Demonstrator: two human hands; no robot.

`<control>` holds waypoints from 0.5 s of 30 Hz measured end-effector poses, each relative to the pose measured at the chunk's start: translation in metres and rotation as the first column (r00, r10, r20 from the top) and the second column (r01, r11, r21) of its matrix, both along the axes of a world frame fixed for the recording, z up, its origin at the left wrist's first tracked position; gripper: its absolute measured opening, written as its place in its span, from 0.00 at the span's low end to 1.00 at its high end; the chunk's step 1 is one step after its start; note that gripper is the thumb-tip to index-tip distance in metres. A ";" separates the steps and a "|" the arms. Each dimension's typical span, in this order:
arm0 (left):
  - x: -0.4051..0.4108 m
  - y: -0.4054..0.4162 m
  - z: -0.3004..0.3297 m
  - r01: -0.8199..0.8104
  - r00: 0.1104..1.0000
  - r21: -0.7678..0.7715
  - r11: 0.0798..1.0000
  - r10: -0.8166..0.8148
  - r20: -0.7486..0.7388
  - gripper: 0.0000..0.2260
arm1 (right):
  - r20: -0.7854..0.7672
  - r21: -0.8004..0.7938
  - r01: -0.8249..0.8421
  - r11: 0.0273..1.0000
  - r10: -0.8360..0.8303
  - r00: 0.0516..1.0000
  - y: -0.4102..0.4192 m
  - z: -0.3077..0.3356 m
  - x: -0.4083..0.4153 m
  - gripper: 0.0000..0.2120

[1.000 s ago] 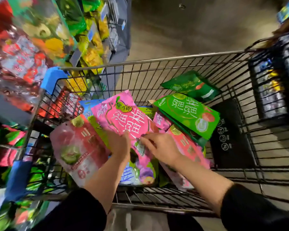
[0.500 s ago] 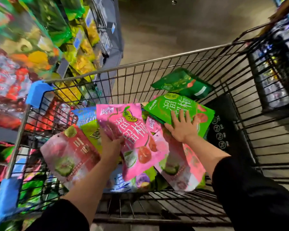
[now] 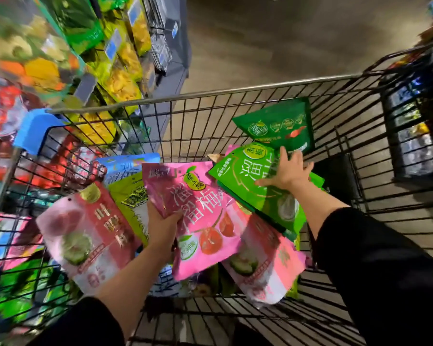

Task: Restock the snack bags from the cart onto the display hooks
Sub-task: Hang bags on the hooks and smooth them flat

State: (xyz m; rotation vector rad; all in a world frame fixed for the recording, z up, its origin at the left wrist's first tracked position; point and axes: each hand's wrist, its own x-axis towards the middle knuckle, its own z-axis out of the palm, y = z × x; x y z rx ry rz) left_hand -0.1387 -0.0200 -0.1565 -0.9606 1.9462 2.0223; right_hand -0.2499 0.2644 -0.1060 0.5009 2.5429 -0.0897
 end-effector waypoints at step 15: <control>-0.007 -0.012 0.033 -0.086 0.991 -0.039 0.996 0.081 -0.104 0.24 | -0.303 -0.430 -0.035 0.902 -0.108 0.947 -0.025 0.013 0.007 0.13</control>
